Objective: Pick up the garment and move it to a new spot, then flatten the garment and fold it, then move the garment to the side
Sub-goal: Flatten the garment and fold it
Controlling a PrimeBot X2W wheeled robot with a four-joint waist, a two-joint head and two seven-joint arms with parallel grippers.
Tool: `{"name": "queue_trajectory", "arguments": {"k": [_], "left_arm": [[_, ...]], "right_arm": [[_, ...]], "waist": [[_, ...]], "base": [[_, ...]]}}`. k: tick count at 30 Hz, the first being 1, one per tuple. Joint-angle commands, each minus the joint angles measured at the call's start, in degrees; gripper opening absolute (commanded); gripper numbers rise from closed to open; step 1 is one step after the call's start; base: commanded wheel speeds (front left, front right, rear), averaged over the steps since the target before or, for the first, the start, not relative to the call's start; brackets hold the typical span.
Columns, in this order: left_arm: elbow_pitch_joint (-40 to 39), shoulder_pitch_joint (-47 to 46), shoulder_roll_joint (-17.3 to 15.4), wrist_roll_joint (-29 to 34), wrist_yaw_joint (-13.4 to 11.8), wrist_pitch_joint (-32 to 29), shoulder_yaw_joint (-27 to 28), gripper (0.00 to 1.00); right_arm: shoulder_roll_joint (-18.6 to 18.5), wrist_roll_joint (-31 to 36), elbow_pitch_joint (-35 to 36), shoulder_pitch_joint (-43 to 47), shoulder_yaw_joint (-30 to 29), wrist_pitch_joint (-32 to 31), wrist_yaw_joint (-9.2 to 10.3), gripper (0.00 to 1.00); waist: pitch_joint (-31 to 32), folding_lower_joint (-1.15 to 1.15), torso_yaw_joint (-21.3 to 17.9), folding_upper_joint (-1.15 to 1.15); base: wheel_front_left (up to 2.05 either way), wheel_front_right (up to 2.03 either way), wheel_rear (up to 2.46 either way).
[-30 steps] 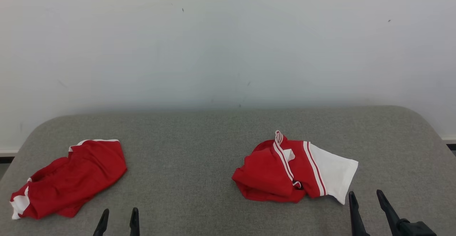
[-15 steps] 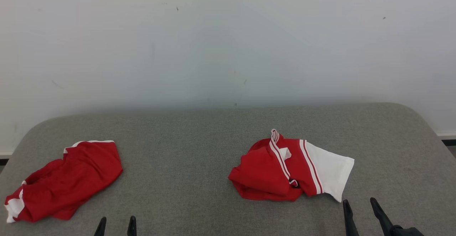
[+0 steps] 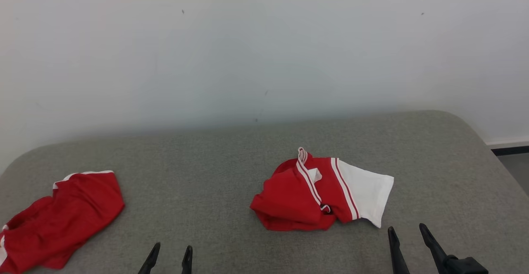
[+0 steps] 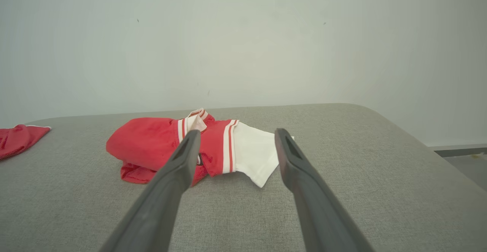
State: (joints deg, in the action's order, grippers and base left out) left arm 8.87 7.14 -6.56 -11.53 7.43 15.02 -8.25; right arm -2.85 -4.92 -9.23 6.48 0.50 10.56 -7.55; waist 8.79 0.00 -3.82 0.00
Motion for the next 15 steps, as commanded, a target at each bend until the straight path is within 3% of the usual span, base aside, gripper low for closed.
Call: {"name": "queue_trajectory", "arguments": {"k": [1,15], "left_arm": [[0.21,-1.61,-0.6,0.12,0.0,0.15,-0.15,1.0],[14.39,-21.19,-4.44,-0.97,-0.04,-4.2,-19.13,1.0]], "right_arm": [[-0.07,0.43,0.23,-0.41,0.1,-0.18,0.12,1.0],[-0.05,0.86,2.97,-2.81,3.99,-2.28,0.12,1.0]], "waist": [[-0.64,0.0,-2.04,0.0],[-5.81,0.0,-19.79,0.0]], "base": [[0.0,0.0,0.0],[0.0,0.0,0.0]]}}
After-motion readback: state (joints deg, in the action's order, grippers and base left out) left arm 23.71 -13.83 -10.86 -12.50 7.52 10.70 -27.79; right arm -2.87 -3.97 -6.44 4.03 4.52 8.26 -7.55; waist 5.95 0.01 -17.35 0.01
